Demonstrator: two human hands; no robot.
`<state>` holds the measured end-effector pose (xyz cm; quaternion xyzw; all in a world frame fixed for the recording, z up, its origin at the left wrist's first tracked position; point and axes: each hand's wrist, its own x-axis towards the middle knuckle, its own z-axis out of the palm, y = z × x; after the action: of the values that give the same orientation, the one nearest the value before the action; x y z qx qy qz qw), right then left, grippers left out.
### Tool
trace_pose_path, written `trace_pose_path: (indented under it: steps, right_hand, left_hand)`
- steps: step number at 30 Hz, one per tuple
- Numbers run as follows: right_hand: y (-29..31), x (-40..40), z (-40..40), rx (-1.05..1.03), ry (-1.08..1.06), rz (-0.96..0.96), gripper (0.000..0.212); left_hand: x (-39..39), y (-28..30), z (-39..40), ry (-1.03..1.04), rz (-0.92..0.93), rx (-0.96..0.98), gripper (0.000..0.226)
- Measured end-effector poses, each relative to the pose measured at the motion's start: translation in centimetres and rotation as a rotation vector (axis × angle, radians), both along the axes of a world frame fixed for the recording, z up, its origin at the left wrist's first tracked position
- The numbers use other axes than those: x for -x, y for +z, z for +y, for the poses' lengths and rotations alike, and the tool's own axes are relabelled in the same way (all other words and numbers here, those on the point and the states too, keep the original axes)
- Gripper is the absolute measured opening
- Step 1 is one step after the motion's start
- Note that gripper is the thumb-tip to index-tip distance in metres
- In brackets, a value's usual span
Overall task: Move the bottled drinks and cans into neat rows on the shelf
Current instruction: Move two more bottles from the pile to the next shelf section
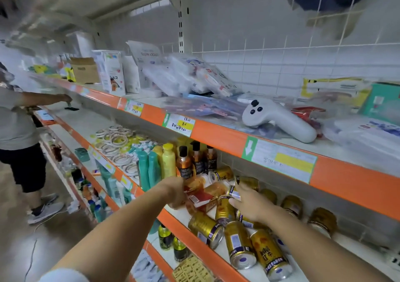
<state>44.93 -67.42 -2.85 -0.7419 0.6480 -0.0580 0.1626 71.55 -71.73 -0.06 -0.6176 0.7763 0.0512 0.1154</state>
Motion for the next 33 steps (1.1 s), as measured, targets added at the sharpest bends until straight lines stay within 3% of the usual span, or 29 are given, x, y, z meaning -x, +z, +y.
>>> trace_pose_path:
  steps: [12,17,22,26,31,33]
  right_hand:
    - [-2.4,-4.8,-0.3,0.051,-0.105,-0.091,0.071]
    - [-2.4,-8.2,0.0,0.103,-0.173,-0.155,0.064]
    - [-2.6,-11.5,-0.1,0.142,-0.263,-0.158,0.035]
    - [-2.7,-13.0,-0.4,0.177,-0.366,-0.082,0.034]
    - [-2.8,-15.1,-1.6,0.121,-0.548,-0.151,0.036]
    - [-2.6,-15.7,-2.4,0.073,-0.604,-0.190,0.028]
  left_hand:
    - [0.2,-2.1,-6.3,-0.134,0.019,0.088,0.015]
    - [0.2,-2.3,-7.8,-0.219,-0.047,0.106,0.039]
    - [0.6,-2.0,-8.4,-0.297,-0.111,0.103,0.041]
    - [0.8,-1.9,-8.8,-0.310,-0.118,0.084,0.042]
    - [1.2,-2.1,-9.4,-0.303,-0.135,0.068,0.052]
    - [1.4,-2.3,-9.5,-0.298,-0.160,0.060,0.055]
